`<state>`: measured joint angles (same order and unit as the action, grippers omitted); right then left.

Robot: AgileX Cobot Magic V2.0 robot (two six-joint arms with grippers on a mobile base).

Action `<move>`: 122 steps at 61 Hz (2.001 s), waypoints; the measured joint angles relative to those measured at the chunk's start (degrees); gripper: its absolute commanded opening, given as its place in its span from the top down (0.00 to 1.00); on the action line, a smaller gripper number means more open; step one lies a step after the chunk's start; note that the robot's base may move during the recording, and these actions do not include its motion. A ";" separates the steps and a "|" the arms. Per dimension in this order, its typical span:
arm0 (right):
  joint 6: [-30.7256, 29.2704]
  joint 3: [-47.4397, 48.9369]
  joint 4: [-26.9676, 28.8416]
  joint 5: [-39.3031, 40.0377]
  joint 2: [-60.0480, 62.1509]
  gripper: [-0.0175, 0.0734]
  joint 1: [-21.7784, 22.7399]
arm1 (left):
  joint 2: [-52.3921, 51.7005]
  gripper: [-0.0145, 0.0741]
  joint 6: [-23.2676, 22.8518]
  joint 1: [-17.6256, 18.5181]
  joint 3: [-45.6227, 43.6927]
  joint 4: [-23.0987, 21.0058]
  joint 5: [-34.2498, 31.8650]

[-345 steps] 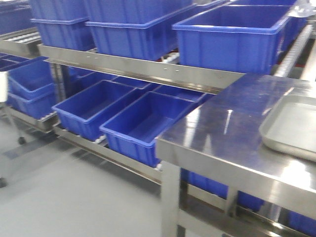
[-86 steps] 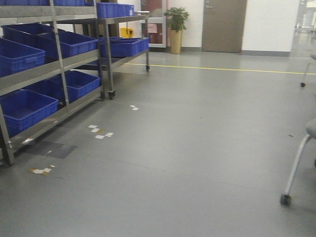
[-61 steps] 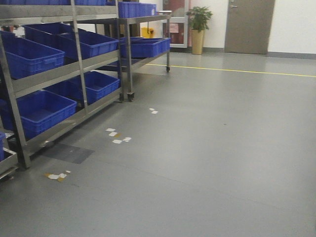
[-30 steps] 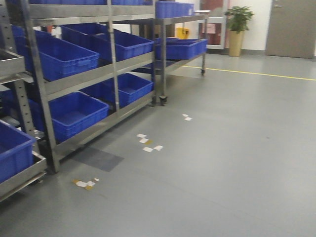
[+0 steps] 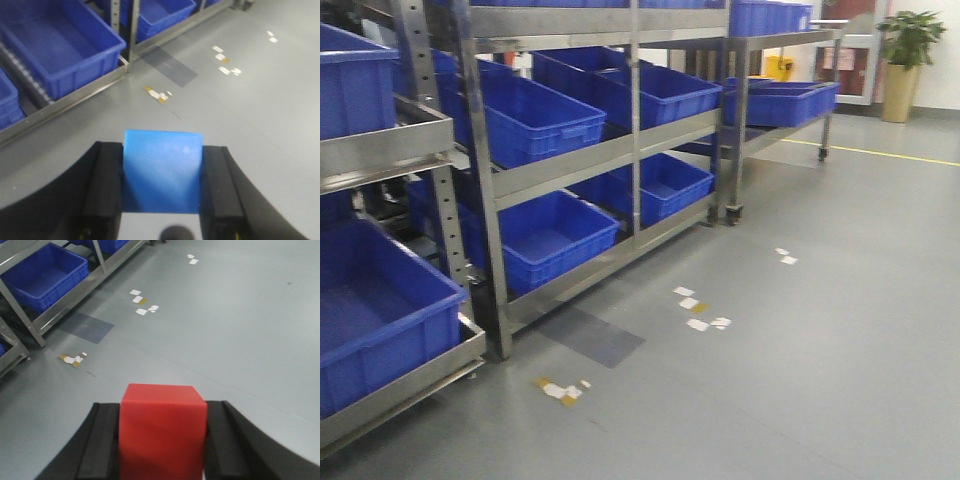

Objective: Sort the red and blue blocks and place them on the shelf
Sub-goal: 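Turn and approach the shelf, stopping in front of the blue bins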

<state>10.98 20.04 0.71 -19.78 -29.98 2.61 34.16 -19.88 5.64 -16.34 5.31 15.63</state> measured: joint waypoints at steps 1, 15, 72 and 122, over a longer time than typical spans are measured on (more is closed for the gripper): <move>0.00 0.00 0.00 0.00 0.00 0.75 0.00 | 0.00 0.70 0.00 0.00 0.00 0.00 0.00; 0.00 0.00 0.00 0.00 0.00 0.75 0.00 | 0.00 0.70 0.00 0.00 0.00 0.00 0.00; 0.00 0.00 0.00 0.00 0.00 0.75 0.00 | 0.00 0.70 0.00 0.00 0.00 0.00 0.00; 0.00 0.00 0.00 0.00 0.00 0.75 0.00 | 0.00 0.70 0.00 0.00 0.00 0.00 0.00</move>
<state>10.98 20.04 0.71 -19.78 -29.98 2.61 34.16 -19.88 5.64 -16.34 5.31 15.63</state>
